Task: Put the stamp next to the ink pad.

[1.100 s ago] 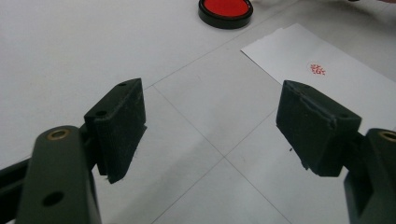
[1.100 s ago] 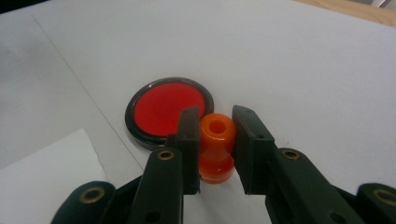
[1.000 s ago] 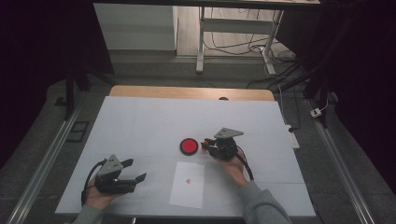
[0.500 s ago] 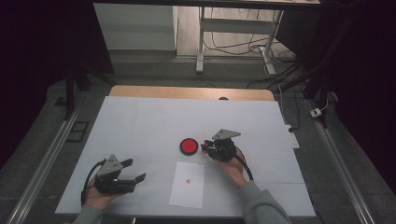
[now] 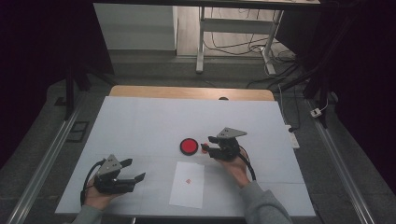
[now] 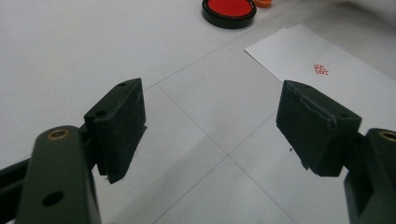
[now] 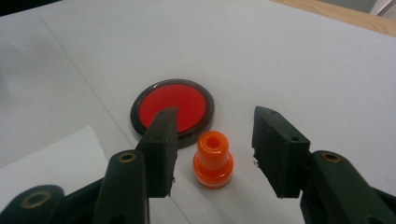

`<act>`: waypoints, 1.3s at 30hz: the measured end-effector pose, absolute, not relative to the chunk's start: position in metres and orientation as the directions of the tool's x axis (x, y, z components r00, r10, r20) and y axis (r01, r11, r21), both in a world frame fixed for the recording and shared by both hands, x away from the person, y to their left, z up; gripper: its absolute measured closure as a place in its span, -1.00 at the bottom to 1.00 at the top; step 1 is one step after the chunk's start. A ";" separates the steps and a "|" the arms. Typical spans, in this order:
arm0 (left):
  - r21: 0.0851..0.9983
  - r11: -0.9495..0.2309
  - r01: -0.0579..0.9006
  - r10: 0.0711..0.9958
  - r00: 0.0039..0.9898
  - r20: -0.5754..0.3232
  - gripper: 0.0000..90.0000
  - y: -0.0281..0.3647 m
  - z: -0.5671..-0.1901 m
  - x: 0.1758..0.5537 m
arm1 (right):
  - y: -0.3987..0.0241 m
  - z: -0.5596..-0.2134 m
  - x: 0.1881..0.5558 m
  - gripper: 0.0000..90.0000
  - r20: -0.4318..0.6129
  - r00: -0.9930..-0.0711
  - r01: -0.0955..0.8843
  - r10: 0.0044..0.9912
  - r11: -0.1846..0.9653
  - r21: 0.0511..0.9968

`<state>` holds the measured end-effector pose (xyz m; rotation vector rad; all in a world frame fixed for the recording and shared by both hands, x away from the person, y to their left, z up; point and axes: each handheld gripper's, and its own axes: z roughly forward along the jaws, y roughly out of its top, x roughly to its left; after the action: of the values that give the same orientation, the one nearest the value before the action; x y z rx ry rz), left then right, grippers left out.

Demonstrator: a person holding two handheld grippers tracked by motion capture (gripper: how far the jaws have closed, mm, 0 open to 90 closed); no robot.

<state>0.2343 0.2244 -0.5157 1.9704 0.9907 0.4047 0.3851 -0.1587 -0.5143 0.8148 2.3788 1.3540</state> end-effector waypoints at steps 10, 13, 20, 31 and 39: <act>0.816 -0.305 0.490 0.772 0.629 -0.089 -0.46 0.225 -0.516 0.235 | -0.179 -0.500 0.368 0.01 0.037 -0.802 0.318 0.596 0.375 0.871; 0.816 -0.304 0.491 0.773 0.629 -0.090 -0.46 0.225 -0.516 0.234 | -0.190 -0.496 0.360 -0.02 0.028 -0.805 0.301 0.592 0.368 0.879; 0.816 -0.302 0.493 0.774 0.626 -0.092 -0.46 0.227 -0.517 0.235 | -0.217 -0.491 0.342 -0.02 0.014 -0.801 0.276 0.599 0.348 0.896; 0.813 -0.309 0.494 0.771 0.631 -0.091 -0.46 0.226 -0.518 0.234 | -0.263 -0.493 0.309 -0.02 0.009 -0.765 0.285 0.644 0.326 0.901; 0.812 -0.311 0.495 0.770 0.631 -0.090 -0.46 0.226 -0.518 0.235 | -0.297 -0.496 0.292 -0.02 -0.012 -0.739 0.292 0.674 0.336 0.895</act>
<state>0.2348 0.2256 -0.5177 1.9792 0.9939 0.3986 0.2915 -0.2966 -0.4964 0.8528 2.2247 1.3717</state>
